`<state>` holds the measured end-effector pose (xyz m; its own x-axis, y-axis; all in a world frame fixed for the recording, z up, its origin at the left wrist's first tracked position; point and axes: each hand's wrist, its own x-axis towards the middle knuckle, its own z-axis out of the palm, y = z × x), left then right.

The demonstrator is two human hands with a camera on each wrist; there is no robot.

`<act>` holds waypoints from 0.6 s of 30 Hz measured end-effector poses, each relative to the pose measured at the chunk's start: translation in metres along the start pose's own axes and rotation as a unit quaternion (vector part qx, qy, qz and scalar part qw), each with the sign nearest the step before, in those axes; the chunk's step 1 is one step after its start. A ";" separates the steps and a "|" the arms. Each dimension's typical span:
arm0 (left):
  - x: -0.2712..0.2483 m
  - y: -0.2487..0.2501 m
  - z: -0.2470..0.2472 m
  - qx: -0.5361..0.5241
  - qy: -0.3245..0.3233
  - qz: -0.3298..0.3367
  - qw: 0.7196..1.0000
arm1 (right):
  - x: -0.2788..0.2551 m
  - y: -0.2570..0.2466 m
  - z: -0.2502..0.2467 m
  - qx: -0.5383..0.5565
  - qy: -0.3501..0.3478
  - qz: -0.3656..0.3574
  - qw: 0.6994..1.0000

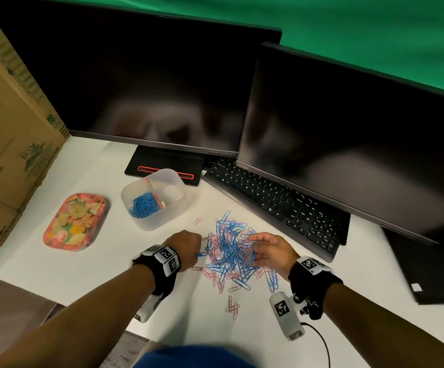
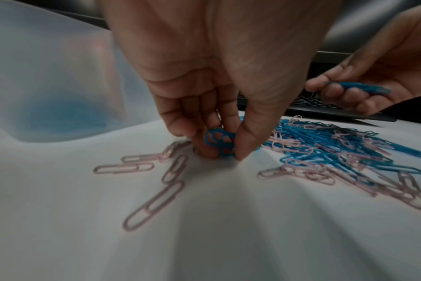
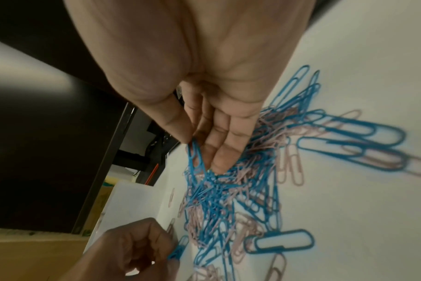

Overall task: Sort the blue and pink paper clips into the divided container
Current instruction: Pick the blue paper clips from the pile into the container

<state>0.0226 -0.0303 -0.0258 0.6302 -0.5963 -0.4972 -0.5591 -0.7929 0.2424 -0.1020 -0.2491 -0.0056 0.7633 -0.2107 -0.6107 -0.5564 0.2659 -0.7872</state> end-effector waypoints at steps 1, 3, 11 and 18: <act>0.000 0.000 0.001 -0.010 0.003 0.000 1.000 | -0.002 0.001 -0.004 0.007 0.009 0.011 1.000; 0.001 -0.001 0.002 -0.030 0.009 -0.003 1.000 | -0.007 0.003 -0.012 0.008 0.035 0.036 0.999; 0.005 -0.003 -0.006 -0.142 0.043 -0.004 0.989 | -0.028 0.040 -0.014 -0.471 -0.007 -0.083 0.878; -0.001 -0.004 -0.020 -0.421 0.012 -0.055 0.905 | -0.032 0.062 0.016 -0.613 0.006 -0.107 0.783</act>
<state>0.0355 -0.0293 -0.0094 0.6745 -0.5022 -0.5412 0.1098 -0.6566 0.7462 -0.1558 -0.2106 -0.0337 0.8830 -0.1370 -0.4490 -0.3183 -0.8777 -0.3582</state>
